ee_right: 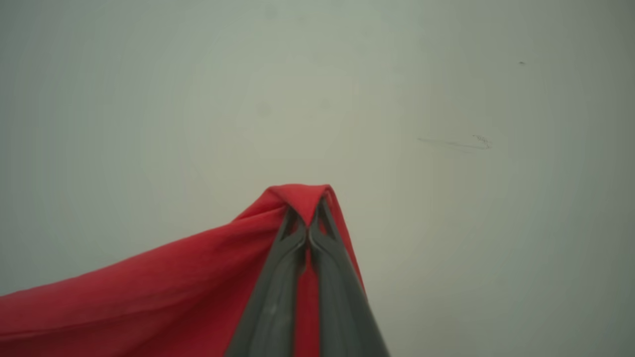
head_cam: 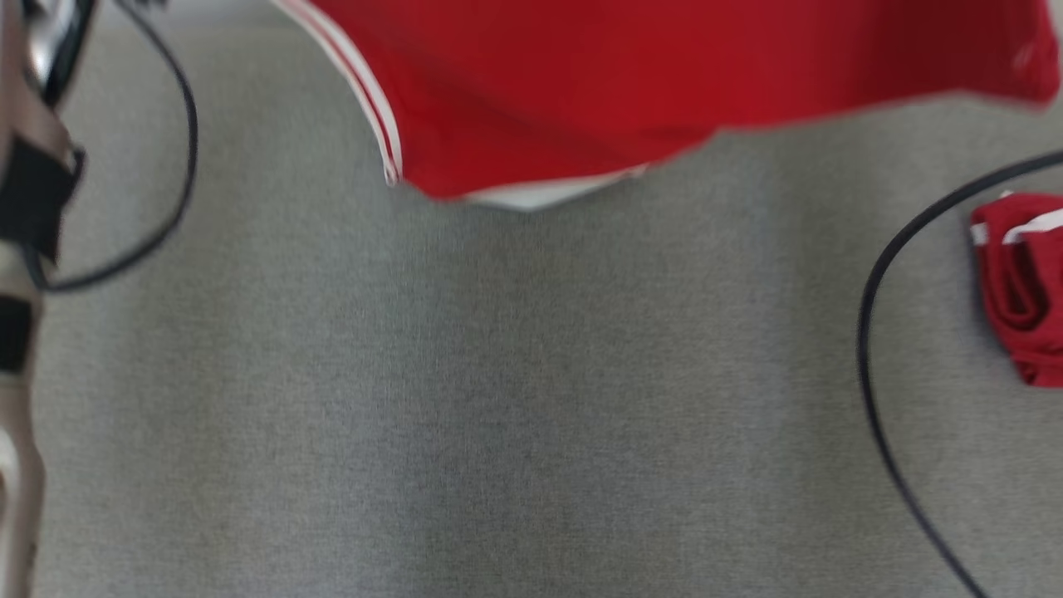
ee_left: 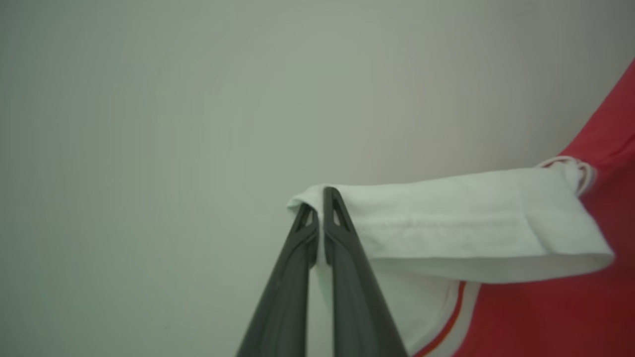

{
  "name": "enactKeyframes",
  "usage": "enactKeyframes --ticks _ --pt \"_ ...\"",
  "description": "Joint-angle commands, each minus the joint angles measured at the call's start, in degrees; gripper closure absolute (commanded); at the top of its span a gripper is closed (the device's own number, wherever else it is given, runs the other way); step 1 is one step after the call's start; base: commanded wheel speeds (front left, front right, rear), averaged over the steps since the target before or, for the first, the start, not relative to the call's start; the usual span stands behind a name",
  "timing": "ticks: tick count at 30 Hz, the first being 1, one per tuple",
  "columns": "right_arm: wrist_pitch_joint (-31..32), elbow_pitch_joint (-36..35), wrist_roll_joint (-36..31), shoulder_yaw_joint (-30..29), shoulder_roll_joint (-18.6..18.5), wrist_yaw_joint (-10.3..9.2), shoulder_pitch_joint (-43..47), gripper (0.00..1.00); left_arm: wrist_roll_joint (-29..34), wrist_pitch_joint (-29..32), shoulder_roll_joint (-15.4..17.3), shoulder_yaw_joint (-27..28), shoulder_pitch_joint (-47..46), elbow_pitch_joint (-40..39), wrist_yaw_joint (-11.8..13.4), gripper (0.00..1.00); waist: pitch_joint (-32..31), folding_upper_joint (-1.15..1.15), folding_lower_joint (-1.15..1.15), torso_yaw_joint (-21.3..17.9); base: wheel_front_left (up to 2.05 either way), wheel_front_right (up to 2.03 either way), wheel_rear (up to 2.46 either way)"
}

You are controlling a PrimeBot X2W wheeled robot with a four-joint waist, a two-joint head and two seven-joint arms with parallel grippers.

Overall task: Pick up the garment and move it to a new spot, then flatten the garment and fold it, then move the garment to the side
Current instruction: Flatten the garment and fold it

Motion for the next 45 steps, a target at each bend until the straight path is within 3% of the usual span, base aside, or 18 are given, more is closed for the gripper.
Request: enactKeyframes --ticks 1,5,11,17,21,26,32,37,45 --pt "0.0 1.9 -1.9 -0.3 -0.4 0.02 -3.5 1.00 1.7 -0.3 -0.4 -0.6 -4.9 1.6 1.1 1.00 12.5 -0.01 -0.02 2.4 0.00 0.00 0.00" --pt "0.0 4.0 -5.8 -4.1 -0.1 0.01 -9.8 1.00 4.8 -0.5 -0.9 -2.1 -13.8 4.5 3.4 1.00 15.1 -0.01 -0.02 3.2 0.00 0.00 0.00" --pt "0.0 2.2 -11.8 -12.1 1.5 0.01 -12.7 1.00 6.8 -0.5 1.3 -2.0 -22.3 0.9 7.3 1.00 16.1 -0.01 -0.02 2.6 0.00 0.00 0.00" --pt "0.0 -2.1 -16.2 -17.8 2.2 0.01 -8.8 1.00 5.8 -0.5 2.5 -3.6 -22.6 -5.5 6.2 1.00 18.0 -0.01 -0.02 2.8 0.00 0.00 0.00" --pt "0.0 -1.7 -16.2 -18.3 1.6 0.01 -4.6 1.00 2.7 -0.4 2.1 -3.1 -17.0 -8.9 6.0 1.00 19.7 -0.01 -0.02 3.2 0.00 0.00 0.00" --pt "0.0 -1.5 -10.4 -16.0 0.2 0.01 3.8 1.00 -0.6 -0.4 0.8 -2.7 -5.2 -14.0 5.6 1.00 19.7 -0.01 -0.02 3.3 0.00 0.00 0.00" --pt "0.0 -4.2 -0.4 -6.9 -3.4 0.01 18.4 1.00 -4.0 -0.5 -1.8 1.4 15.0 -21.2 6.3 1.00 15.0 -0.01 -0.02 3.4 0.00 0.00 0.00" --pt "0.0 -4.7 7.0 -0.1 -6.1 0.01 28.0 1.00 -3.9 -0.5 -3.8 3.6 28.4 -21.9 4.6 1.00 9.7 -0.01 -0.02 3.5 0.00 0.00 0.00" --pt "0.0 -2.5 15.1 7.7 -5.3 0.01 41.3 1.00 -5.1 -0.5 -8.3 12.0 46.7 -20.9 3.8 1.00 -0.8 -0.01 -0.02 3.1 0.00 0.00 0.00"
